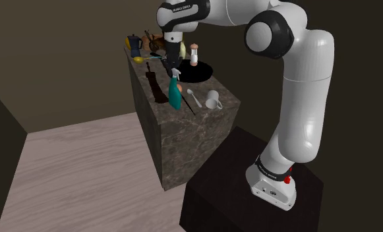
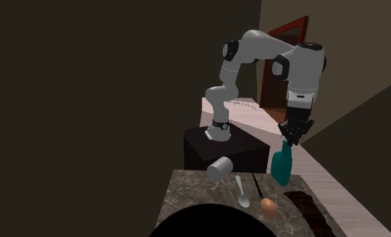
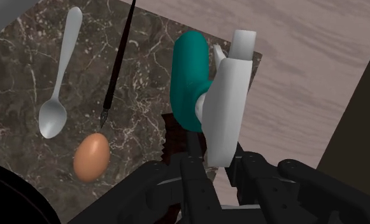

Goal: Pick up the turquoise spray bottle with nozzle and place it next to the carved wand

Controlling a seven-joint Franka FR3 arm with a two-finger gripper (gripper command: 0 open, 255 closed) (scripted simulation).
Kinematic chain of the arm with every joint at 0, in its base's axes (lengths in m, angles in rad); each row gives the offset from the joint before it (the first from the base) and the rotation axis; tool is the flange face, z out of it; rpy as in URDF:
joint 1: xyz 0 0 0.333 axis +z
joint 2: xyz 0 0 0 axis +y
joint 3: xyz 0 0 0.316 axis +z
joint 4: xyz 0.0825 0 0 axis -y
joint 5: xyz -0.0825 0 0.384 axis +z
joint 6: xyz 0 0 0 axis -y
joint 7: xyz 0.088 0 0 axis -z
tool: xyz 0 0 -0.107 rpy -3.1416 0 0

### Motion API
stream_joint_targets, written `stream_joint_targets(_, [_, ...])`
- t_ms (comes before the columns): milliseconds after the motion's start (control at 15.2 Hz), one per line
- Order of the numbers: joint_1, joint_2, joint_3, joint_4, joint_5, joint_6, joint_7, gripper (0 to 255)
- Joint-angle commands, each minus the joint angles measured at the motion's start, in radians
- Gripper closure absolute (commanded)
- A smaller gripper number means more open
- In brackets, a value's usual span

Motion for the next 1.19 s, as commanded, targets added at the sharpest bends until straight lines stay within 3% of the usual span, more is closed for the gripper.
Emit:
stream_joint_targets(0, [0.001,0.0,0.0,-0.01,0.001,0.01,-0.001,255])
stream_joint_targets(396, [0.001,0.0,0.0,-0.01,0.001,0.01,-0.001,255])
stream_joint_targets(462, [0.001,0.0,0.0,-0.009,0.001,0.01,-0.001,0])
stream_joint_targets(792, [0.001,0.0,0.0,-0.01,0.001,0.01,-0.001,0])
stream_joint_targets(1122, [-0.012,-0.004,-0.006,0.112,-0.006,-0.114,0.007,0])
